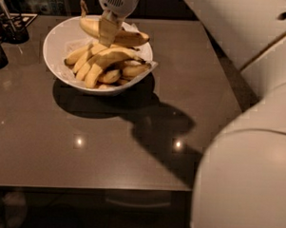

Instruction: Pick banana from white bowl

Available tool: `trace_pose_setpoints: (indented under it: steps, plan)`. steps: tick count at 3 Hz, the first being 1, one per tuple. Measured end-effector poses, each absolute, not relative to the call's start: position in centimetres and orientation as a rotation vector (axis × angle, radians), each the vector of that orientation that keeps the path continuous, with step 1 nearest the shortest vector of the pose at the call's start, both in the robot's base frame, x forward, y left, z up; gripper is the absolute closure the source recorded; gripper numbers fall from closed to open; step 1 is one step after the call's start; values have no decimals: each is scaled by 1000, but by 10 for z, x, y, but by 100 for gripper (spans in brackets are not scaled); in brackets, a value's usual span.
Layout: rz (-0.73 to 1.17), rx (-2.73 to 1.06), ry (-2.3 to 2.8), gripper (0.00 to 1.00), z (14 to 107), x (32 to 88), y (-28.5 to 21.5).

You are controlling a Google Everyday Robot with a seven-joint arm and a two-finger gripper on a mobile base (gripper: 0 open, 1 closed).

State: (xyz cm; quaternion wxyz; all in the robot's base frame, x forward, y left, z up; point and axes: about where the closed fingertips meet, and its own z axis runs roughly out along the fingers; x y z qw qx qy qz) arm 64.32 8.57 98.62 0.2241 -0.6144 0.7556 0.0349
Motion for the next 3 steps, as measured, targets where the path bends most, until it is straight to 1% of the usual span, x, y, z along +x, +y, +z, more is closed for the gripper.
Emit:
trace_pose_setpoints:
  steps: [2,3]
  plan:
    - [150,-1735,1846,100,1013,581,40]
    - [182,-1767,1878,100,1001,529,-9]
